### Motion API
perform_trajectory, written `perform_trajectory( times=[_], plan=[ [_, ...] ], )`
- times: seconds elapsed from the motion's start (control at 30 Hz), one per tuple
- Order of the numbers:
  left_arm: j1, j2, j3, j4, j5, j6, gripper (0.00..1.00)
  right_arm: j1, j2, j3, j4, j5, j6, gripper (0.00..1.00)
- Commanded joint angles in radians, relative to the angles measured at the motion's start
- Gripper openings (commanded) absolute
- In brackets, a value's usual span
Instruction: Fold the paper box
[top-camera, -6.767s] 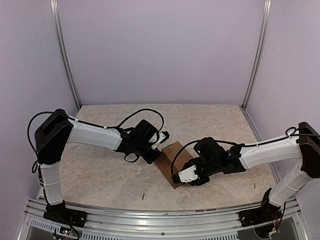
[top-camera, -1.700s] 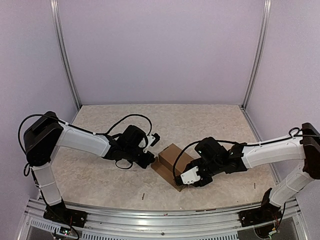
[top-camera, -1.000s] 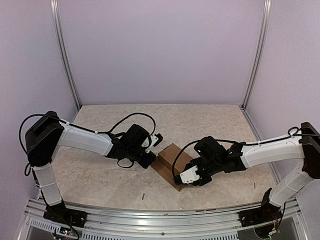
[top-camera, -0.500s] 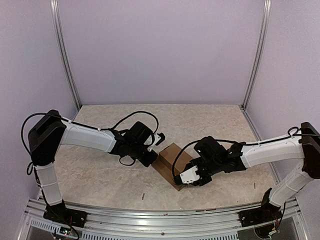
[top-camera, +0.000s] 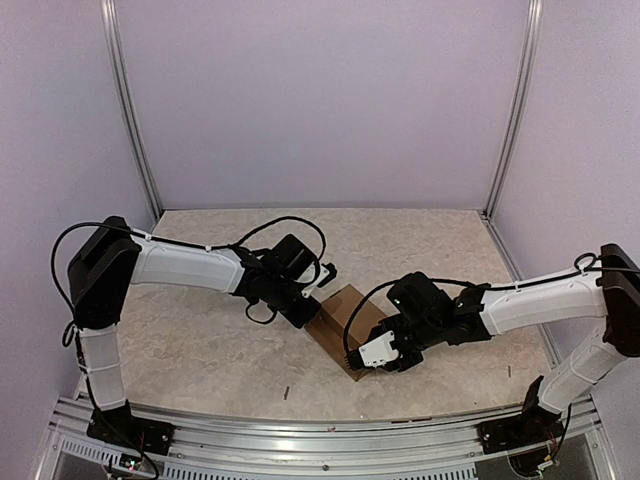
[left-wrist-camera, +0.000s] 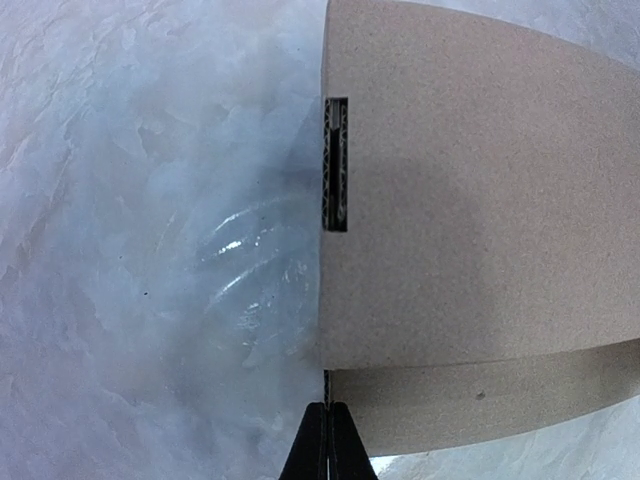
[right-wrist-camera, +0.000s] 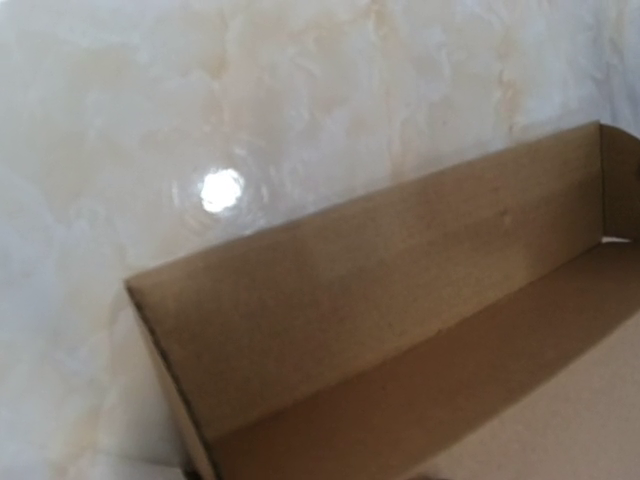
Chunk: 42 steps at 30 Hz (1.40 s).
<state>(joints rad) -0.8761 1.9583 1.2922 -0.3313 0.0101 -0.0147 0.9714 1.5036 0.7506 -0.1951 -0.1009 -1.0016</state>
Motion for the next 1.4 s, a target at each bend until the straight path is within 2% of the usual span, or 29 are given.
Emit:
perform_trajectory(
  times=[0.0, 0.2, 0.5, 1.07, 1.37],
  plan=[
    [0.005, 0.031, 0.057, -0.027, -0.005, 0.012, 0.0, 0.006, 0.081, -0.045, -0.155, -0.048, -0.007, 0.44],
    [0.021, 0.058, 0.093, -0.062, 0.002, 0.012, 0.0, 0.006, 0.083, -0.048, -0.155, -0.05, -0.006, 0.44],
    [0.032, 0.048, 0.067, -0.04, 0.01, 0.037, 0.0, 0.004, 0.085, -0.048, -0.152, -0.05, -0.005, 0.44],
    [0.02, 0.142, 0.239, -0.124, 0.06, 0.112, 0.0, 0.004, 0.095, -0.046, -0.155, -0.053, -0.014, 0.44],
    [0.029, 0.14, 0.257, -0.164, 0.076, 0.124, 0.0, -0.001, 0.09, -0.043, -0.152, -0.049, -0.002, 0.45]
  ],
)
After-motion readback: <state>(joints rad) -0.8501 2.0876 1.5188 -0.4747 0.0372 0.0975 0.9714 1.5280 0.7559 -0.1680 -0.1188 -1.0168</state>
